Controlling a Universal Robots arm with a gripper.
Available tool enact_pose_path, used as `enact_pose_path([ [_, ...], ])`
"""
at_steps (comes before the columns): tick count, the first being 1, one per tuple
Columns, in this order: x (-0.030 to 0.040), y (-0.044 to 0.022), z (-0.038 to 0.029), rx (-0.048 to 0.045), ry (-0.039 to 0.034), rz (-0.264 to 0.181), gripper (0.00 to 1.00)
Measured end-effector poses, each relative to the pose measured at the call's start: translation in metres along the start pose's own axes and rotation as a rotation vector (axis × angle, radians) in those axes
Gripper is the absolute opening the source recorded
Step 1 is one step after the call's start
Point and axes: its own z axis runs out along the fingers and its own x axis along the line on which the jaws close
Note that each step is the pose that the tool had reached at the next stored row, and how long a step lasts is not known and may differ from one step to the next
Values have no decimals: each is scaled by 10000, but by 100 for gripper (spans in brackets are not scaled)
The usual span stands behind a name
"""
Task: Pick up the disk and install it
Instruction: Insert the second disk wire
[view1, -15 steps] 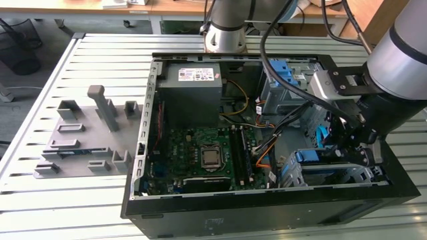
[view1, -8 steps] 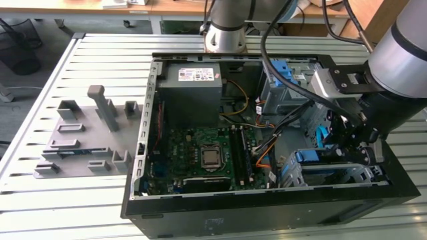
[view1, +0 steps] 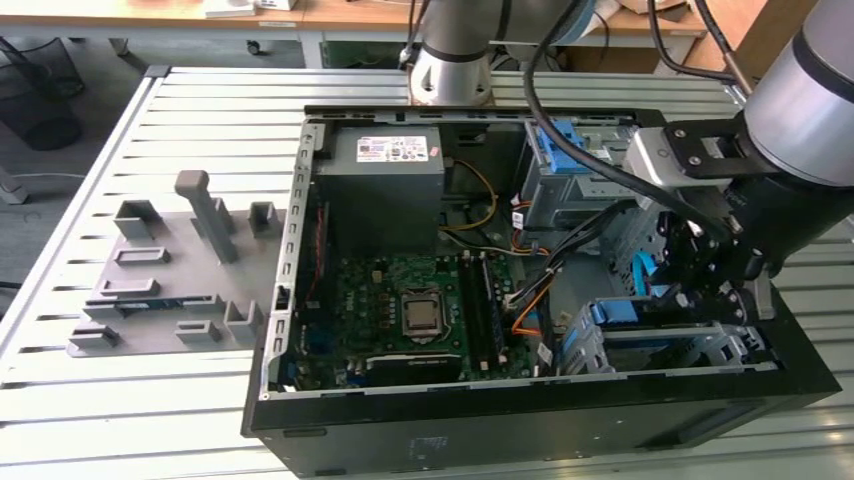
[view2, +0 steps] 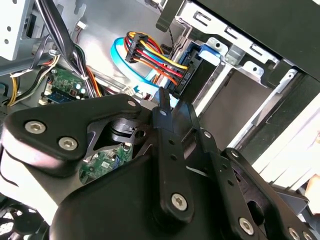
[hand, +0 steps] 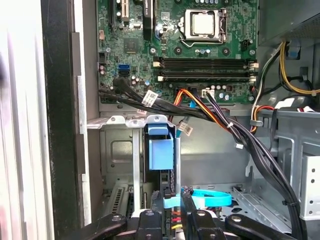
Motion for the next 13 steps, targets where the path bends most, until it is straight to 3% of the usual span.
enact_pose_path([
  [4,-2,-11,-9,-2,3,-1,28],
  [5,-2,-26,-7,-8,7,0,22],
  [7,-3,-54,4,-19,6,2,22],
  [8,-2,-64,12,-22,7,4,15],
  [13,-2,-144,43,-54,10,11,15],
])
